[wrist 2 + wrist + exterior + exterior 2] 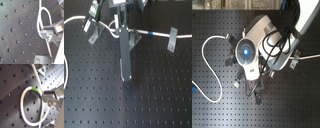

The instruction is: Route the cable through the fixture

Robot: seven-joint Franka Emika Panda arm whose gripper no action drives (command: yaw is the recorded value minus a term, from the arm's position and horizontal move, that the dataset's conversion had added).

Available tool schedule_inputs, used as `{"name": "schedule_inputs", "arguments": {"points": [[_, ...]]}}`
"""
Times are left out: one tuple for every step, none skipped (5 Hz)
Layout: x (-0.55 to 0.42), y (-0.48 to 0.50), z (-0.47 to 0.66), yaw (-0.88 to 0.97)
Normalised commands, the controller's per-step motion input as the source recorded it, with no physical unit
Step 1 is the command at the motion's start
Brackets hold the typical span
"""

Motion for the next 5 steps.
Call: {"name": "schedule_inputs", "arguments": {"points": [[0.0,0.0,0.02,0.0],[0.0,0.0,0.0,0.03],[0.021,0.005,0.0,0.0],[0.224,-0.079,-0.08,0.05],[0.24,0.033,-0.38,0.12]]}}
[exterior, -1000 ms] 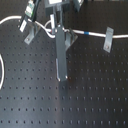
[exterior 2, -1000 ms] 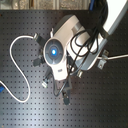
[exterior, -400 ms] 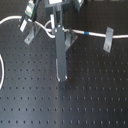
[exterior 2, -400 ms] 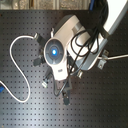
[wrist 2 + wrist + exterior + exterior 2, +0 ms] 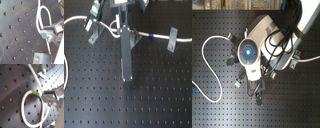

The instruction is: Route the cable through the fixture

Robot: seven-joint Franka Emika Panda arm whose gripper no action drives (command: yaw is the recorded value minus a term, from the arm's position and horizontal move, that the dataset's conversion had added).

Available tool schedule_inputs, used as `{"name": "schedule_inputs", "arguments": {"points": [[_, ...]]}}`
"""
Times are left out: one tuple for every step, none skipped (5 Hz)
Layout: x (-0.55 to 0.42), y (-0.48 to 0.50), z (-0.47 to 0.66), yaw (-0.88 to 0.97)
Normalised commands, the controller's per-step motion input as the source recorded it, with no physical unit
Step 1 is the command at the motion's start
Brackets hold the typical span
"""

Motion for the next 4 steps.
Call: {"name": "schedule_inputs", "arguments": {"points": [[0.15,0.031,-0.07,0.09],[0.031,0.032,0.0,0.0],[0.062,0.131,-0.33,0.14],[0.004,0.092,-0.28,0.15]]}}
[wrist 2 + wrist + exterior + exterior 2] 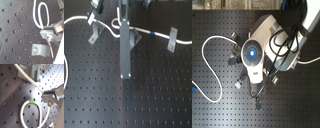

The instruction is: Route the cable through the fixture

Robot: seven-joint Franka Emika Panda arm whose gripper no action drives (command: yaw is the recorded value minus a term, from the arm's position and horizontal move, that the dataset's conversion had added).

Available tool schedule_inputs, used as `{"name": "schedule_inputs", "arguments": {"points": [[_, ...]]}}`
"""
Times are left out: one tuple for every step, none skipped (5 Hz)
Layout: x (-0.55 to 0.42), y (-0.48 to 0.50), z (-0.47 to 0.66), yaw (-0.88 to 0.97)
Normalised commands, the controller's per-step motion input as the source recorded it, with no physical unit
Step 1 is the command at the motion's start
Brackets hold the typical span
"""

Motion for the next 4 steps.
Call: {"name": "schedule_inputs", "arguments": {"points": [[0.0,0.0,0.02,0.0],[-0.001,0.0,0.07,0.0],[0.025,0.013,0.0,0.0],[0.169,0.373,-0.25,0.17]]}}
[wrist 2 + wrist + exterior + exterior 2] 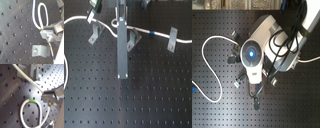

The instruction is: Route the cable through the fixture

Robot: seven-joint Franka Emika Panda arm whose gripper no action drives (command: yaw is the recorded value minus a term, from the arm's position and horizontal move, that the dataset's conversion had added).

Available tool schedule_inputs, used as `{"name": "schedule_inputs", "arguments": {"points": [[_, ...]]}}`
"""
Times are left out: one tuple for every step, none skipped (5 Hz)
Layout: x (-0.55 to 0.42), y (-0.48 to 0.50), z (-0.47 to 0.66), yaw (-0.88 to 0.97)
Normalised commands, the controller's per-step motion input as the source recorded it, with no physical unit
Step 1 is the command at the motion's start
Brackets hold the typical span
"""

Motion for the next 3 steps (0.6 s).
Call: {"name": "schedule_inputs", "arguments": {"points": [[0.084,0.304,-0.08,0.28],[0.062,0.0,0.0,0.34],[-0.017,-0.232,-0.24,0.18]]}}
